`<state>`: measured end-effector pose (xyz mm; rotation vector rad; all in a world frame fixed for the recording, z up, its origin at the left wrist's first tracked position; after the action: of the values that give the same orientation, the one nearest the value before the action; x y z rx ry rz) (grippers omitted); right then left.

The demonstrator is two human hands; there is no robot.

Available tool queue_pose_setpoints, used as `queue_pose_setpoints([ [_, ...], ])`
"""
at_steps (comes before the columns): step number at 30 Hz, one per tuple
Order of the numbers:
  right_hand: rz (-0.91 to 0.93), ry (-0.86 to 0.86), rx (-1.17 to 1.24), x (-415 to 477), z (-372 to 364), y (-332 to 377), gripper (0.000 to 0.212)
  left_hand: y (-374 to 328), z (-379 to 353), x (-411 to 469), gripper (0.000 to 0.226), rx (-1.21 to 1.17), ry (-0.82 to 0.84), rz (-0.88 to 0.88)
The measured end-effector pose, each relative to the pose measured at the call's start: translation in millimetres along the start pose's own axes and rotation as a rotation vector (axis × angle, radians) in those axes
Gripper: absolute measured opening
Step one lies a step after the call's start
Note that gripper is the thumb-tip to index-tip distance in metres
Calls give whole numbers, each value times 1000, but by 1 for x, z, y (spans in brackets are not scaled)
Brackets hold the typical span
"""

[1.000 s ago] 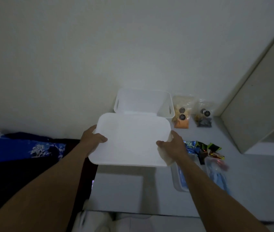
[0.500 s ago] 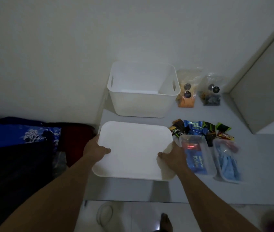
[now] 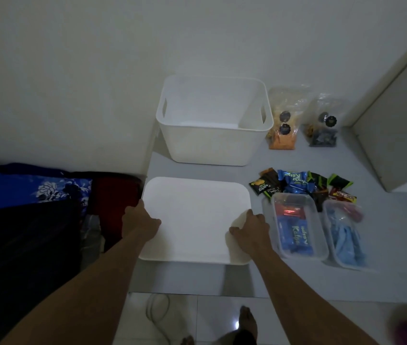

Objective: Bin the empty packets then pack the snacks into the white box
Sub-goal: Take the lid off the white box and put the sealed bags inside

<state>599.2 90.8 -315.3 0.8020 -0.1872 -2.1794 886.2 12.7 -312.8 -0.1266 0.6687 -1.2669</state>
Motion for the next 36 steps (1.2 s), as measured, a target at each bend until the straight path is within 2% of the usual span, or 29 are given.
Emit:
queue_pose_setpoints([
  [5, 70, -30, -92, -4, -1, 3, 59, -11, -6, -11, 85, 214, 5, -148],
  [8, 104, -14, -130, -7, -4, 4, 55, -11, -17, -16, 79, 307, 28, -263],
  [13, 126, 21, -151, -10, 2, 4, 56, -19, -20, -22, 76, 408, 45, -278],
  [15, 137, 23, -129, -13, 11, 7, 55, -34, -12, -27, 78, 428, 27, -339],
  [19, 205, -31, -136, -24, 53, 19, 51, -88, 8, -39, 82, 266, 22, -500],
  [24, 244, -138, -107, -34, 129, 26, 45, -171, 42, -60, 75, 241, -11, -714],
  [31, 199, -264, -137, -25, 239, 13, 56, -285, 76, -78, 67, 235, -51, -890],
  [36, 230, -346, -124, 24, 305, -1, 41, -366, 66, -74, 67, 215, -63, -960],
])
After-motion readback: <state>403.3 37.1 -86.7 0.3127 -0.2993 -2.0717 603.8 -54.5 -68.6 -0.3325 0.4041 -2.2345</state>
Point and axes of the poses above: each hand's wrist, its own x-axis towards the middle knuckle, its own z-axis out of the back of the hand, y = z × x, the point moved 3 cm from there along x, towards the middle knuckle, and after that the axes turned 6 degrees about -z, right-handed, at the moved point
